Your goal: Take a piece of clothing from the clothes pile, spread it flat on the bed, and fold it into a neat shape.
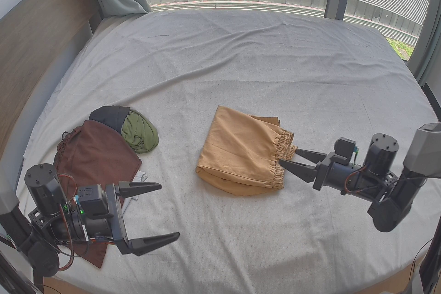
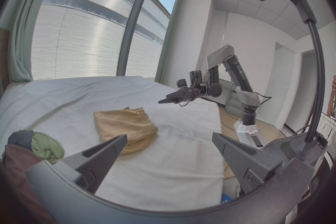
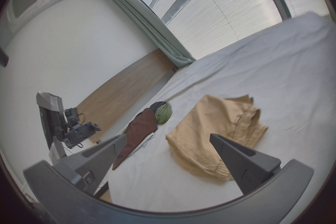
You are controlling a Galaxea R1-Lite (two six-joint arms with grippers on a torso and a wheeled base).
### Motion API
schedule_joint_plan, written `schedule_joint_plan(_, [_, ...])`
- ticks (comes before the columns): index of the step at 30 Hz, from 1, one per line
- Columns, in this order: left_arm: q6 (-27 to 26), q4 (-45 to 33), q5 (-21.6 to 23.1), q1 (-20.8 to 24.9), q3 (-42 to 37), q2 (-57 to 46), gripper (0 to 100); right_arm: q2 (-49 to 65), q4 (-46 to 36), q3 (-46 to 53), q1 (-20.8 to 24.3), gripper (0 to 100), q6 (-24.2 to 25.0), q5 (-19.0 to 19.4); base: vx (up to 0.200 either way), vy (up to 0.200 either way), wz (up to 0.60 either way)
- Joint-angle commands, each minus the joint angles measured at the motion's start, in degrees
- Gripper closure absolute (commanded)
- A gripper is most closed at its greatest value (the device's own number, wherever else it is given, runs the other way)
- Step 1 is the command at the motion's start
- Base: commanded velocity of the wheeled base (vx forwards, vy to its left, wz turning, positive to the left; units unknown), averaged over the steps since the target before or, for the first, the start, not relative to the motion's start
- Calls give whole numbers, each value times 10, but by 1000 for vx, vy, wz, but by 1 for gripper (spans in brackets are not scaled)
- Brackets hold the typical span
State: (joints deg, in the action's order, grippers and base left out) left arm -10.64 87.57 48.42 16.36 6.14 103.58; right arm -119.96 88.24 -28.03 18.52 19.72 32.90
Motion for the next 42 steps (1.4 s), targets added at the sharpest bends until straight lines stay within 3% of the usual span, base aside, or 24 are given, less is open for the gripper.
schedule_joint_plan(1, [8,-12,-1,65,-33,-93,0,135,0,86,-2,0,-61,-53,0,0,0])
schedule_joint_plan(6, [11,-27,-2,102,-61,-140,0,230,-1,169,-21,0,-142,-64,0,0,0])
schedule_joint_plan(10, [26,-38,-16,93,-61,-189,0,314,-3,210,-32,0,-145,-63,0,0,0])
schedule_joint_plan(17, [97,-46,-156,64,-61,-288,0,449,-6,268,-51,0,-149,-62,0,0,0])
schedule_joint_plan(24, [107,-75,-172,62,-61,-378,0,593,-65,280,-114,0,-148,-61,0,0,0])
schedule_joint_plan(29, [103,-136,-195,61,-61,-434,0,736,-190,280,-120,0,-150,-60,0,0,0])
schedule_joint_plan(31, [100,-196,-205,63,-61,-487,0,835,-302,277,-122,0,-151,-60,0,0,0])
schedule_joint_plan(33, [102,-223,-205,63,-61,-511,0,877,-356,273,-122,0,-151,-60,0,0,0])
schedule_joint_plan(36, [99,-300,-205,62,-61,-575,0,1012,-530,257,-128,0,-150,-61,0,0,0])
schedule_joint_plan(37, [98,-303,-205,61,-61,-578,0,1017,-537,256,-129,0,-150,-61,0,0,0])
schedule_joint_plan(39, [93,-340,-204,61,-61,-623,0,1100,-658,235,-133,0,-151,-61,0,0,0])
schedule_joint_plan(42, [91,-361,-204,50,-61,-650,0,1143,-726,217,-141,0,-151,-61,0,0,0])
